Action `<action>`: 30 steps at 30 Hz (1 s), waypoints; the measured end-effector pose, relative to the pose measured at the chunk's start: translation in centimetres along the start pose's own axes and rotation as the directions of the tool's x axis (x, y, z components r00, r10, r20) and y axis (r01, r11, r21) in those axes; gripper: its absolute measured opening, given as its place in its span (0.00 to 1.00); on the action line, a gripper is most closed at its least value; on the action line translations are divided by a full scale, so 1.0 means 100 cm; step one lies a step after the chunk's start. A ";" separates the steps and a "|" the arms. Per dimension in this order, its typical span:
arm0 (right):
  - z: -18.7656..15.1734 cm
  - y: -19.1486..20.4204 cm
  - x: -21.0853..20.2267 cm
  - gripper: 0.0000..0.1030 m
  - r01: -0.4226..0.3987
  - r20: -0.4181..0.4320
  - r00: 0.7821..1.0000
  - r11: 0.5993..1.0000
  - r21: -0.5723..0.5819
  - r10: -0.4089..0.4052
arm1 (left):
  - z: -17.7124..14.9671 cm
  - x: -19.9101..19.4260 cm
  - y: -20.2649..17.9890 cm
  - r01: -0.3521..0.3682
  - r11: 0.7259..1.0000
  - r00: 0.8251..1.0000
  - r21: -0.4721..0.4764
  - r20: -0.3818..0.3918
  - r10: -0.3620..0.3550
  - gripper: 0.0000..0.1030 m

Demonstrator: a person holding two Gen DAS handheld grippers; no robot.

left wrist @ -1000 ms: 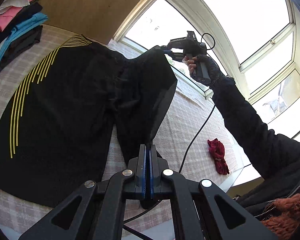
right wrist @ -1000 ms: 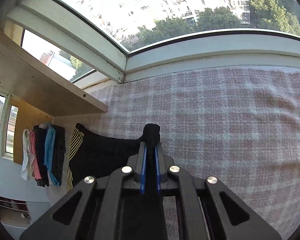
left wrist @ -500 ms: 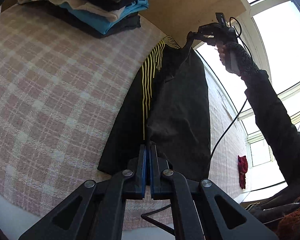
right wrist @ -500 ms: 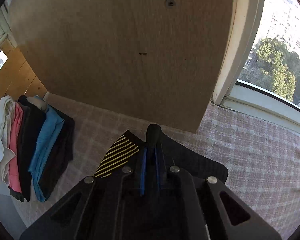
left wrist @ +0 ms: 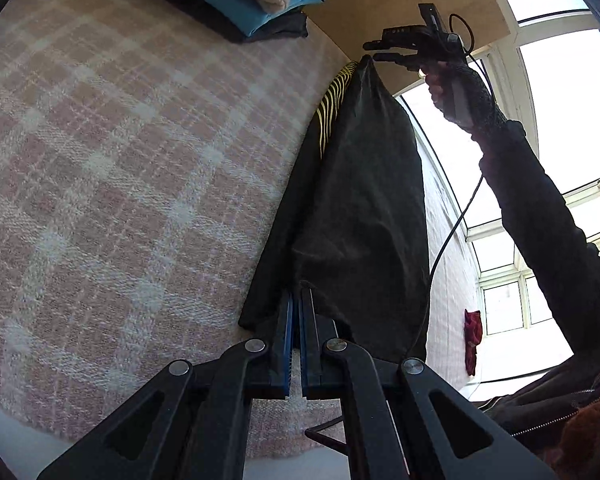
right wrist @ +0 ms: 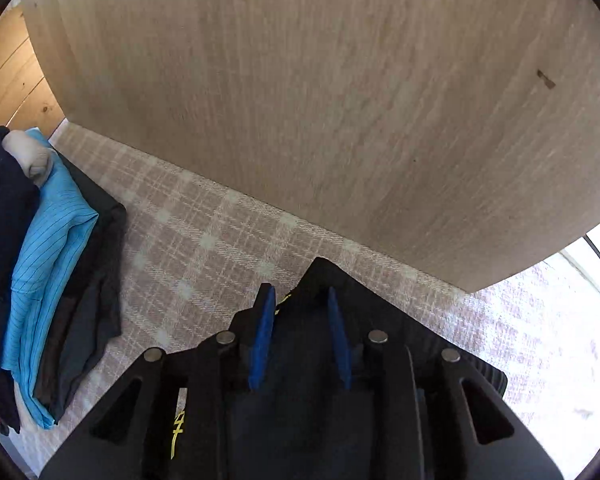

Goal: Fold clothes

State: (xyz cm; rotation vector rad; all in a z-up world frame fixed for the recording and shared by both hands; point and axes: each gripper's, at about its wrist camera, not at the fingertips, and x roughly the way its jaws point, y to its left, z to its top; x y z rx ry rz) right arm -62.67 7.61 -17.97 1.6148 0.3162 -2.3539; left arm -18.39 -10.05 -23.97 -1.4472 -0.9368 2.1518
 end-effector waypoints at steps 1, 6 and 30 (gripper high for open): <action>0.000 0.001 -0.006 0.29 -0.014 0.010 1.000 1.000 -0.015 0.014 | 0.001 0.001 0.000 0.001 1.000 1.000 0.000 -0.002 -0.001 0.02; -0.015 -0.005 -0.042 0.29 -0.107 0.038 0.993 0.994 -0.036 0.108 | 0.003 -0.005 -0.002 -0.012 1.000 1.000 0.017 0.011 0.012 0.02; -0.142 0.076 -0.032 0.29 -0.155 -0.072 0.987 0.961 -0.230 0.142 | 0.012 -0.043 -0.019 -0.098 0.991 0.994 0.093 0.052 0.094 0.03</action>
